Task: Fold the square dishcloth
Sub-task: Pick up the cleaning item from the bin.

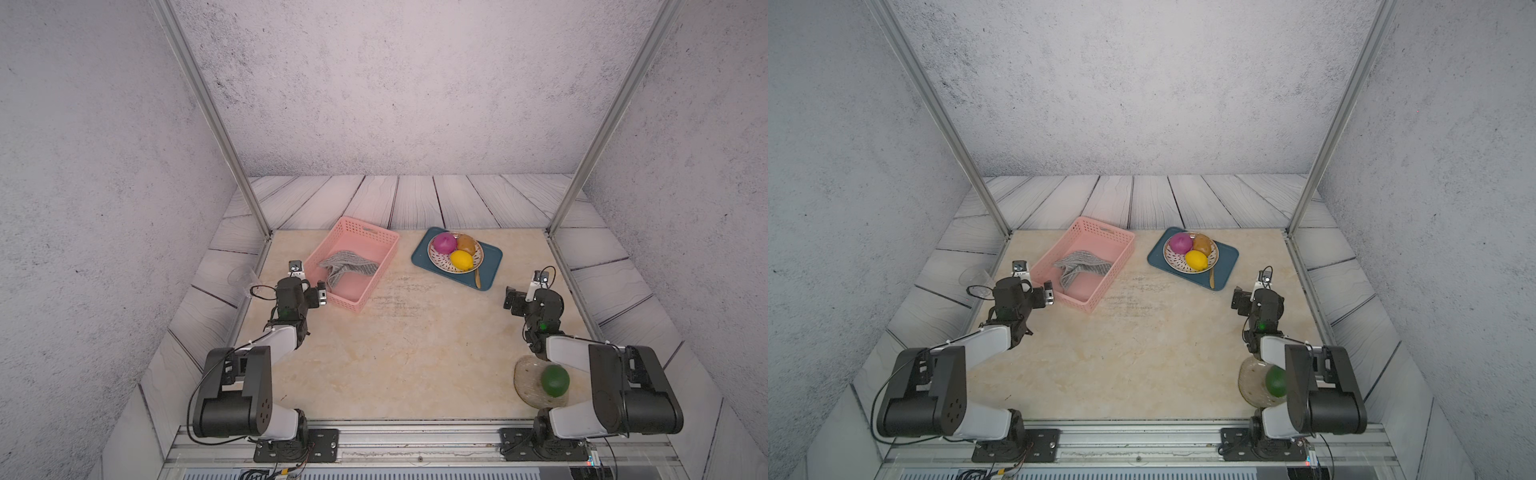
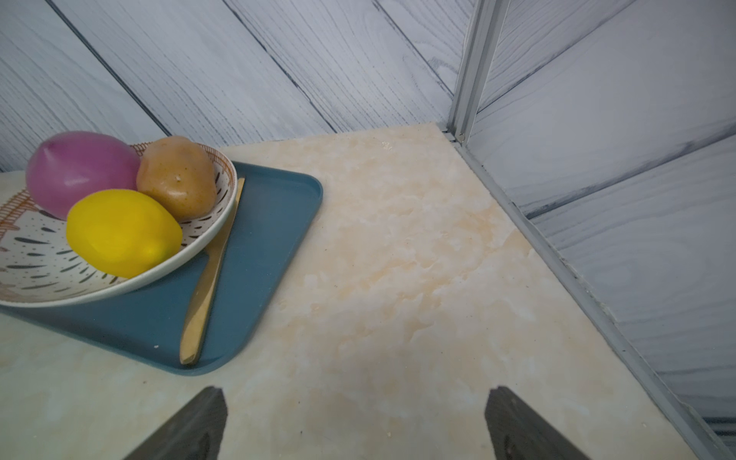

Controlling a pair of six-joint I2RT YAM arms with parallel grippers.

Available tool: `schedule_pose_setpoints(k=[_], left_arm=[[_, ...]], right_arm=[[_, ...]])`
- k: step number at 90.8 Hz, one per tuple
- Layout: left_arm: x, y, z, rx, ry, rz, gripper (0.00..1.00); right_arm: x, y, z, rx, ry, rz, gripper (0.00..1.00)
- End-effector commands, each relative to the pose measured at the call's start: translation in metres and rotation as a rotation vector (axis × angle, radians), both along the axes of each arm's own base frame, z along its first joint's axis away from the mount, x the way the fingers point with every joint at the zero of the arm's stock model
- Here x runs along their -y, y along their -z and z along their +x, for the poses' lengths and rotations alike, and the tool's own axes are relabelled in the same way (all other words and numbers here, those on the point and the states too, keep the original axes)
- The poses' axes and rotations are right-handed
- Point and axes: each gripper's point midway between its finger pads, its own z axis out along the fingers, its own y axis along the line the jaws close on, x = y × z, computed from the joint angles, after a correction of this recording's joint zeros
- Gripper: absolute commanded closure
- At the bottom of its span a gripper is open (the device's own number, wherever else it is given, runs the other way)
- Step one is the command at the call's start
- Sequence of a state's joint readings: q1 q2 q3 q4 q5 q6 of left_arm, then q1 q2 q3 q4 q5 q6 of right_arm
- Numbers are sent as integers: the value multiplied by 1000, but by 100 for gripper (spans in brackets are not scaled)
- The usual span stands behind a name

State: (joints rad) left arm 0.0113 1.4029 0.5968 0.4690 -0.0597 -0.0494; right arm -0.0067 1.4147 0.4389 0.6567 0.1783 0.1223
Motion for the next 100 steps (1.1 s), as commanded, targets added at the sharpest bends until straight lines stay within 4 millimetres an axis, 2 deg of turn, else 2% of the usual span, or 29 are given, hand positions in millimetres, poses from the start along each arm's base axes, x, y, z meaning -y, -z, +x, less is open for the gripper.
schedule_pose_setpoints(k=[1,13,23,40,44,45,46,50,69,79,100], left_arm=[[-4,-11,-10,-43,-35,-27,0],[1,-33,-13,-42,-35,-70,0],[10,-45,-11,-69,-41,-111,0],[45,-51,2,-141,58,-145,0],[54,-48,7,-168,88,-149,0],[58,-40,7,-194,97,-148,0],[59,-47,10,-182,101,-150,0],[68,-44,14,-207,127,-144,0],[99,-21,36,-353,182,-106,0],[102,-2,45,-449,166,-101,0],[93,34,59,-571,83,-63,0]], right_arm=[[11,-13,-5,1,71,-8,1],[23,-28,-14,17,156,1,1],[27,-36,-19,8,190,12,1],[36,-43,-27,11,253,15,1],[37,-45,-29,15,258,19,1],[37,-45,-29,15,260,21,1],[37,-46,-30,19,264,24,1],[38,-47,-31,17,270,29,1],[40,-45,-34,-63,299,38,1],[38,-40,-32,-93,287,40,1],[38,-40,-33,-91,285,41,1]])
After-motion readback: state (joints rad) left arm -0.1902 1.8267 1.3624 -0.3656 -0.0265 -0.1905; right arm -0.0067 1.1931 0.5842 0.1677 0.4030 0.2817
